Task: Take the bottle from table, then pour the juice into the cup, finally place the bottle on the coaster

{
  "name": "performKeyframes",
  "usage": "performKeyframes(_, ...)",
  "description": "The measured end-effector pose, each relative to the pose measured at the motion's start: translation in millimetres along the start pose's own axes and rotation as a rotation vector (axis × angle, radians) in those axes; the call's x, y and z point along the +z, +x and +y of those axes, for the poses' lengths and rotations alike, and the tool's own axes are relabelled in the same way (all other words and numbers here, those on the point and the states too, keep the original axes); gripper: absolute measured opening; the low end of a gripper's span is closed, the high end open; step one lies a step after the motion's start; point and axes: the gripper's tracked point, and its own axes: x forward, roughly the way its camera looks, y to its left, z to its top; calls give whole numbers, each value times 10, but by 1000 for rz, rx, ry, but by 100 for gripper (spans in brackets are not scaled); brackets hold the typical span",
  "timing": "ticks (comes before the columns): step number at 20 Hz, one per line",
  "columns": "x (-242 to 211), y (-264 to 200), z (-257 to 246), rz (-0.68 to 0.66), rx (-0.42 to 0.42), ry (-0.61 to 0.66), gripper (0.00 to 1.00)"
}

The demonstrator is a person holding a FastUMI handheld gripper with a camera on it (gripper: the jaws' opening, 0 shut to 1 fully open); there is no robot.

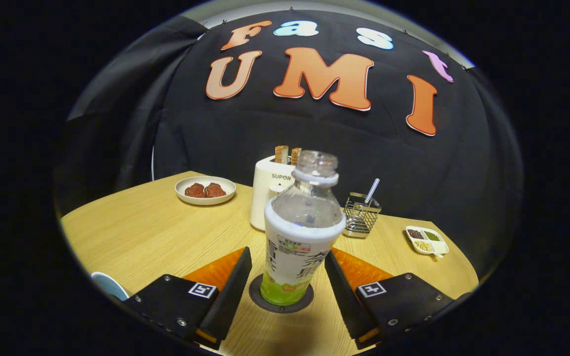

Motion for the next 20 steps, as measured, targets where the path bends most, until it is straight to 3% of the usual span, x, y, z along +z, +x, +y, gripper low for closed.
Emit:
performKeyframes(7,518,-704,-368,-139,-4,4,94)
performKeyframes(13,1090,-1713,-835,-284,-13,32,95)
performKeyframes(20,1461,-2797,-1249,-397,-73,42,95)
